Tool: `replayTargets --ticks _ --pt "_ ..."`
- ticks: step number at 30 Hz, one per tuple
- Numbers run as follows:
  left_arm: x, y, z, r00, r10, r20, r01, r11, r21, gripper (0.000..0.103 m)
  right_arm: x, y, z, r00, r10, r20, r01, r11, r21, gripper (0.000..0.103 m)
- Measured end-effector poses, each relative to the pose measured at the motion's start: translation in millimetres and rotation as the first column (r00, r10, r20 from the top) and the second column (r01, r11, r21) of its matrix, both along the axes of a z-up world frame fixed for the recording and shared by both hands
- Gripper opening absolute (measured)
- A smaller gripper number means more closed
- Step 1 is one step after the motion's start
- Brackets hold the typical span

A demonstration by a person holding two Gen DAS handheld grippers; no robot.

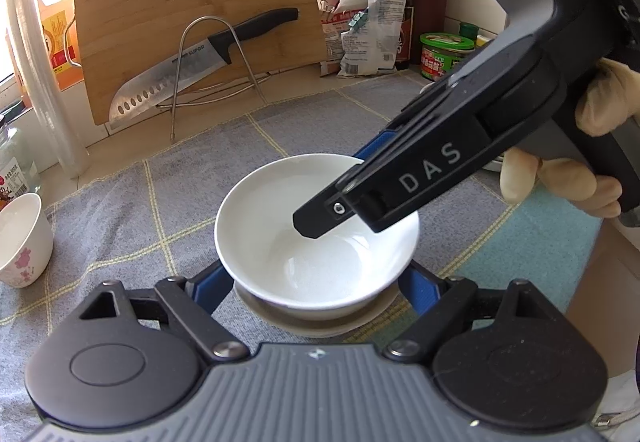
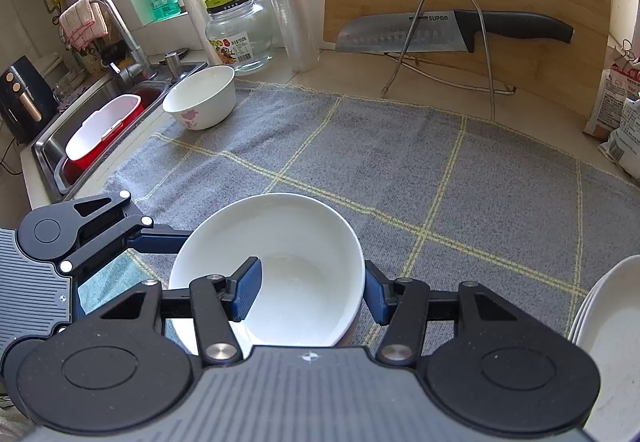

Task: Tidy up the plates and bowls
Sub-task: 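Lower the held bowl onto the stacked plates with the right tool, then open the right tool and lift it off the bowl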

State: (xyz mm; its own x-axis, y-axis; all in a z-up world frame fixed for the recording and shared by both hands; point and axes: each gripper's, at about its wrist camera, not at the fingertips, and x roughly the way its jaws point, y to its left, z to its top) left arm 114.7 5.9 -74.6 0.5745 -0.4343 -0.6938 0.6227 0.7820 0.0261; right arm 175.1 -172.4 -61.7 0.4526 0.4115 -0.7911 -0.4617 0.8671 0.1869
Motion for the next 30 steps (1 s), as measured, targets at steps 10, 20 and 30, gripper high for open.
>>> replayTargets --ticks 10,20,30 --pt "1.4 0.9 -0.2 1.0 -0.003 -0.01 0.003 1.0 -0.009 0.09 1.0 0.4 -0.6 1.0 0.0 0.0 0.0 1.0 0.0 0.06" --pt "2.6 2.7 -0.6 1.0 -0.004 -0.021 0.003 1.0 -0.018 0.091 1.4 1.4 -0.1 1.0 -0.001 0.0 0.001 1.0 -0.002 0.06" --pt "1.9 0.3 -2.0 1.0 -0.015 -0.01 0.015 1.0 -0.011 0.093 2.6 0.9 1.5 1.0 -0.007 0.008 0.007 1.0 0.0 0.061"
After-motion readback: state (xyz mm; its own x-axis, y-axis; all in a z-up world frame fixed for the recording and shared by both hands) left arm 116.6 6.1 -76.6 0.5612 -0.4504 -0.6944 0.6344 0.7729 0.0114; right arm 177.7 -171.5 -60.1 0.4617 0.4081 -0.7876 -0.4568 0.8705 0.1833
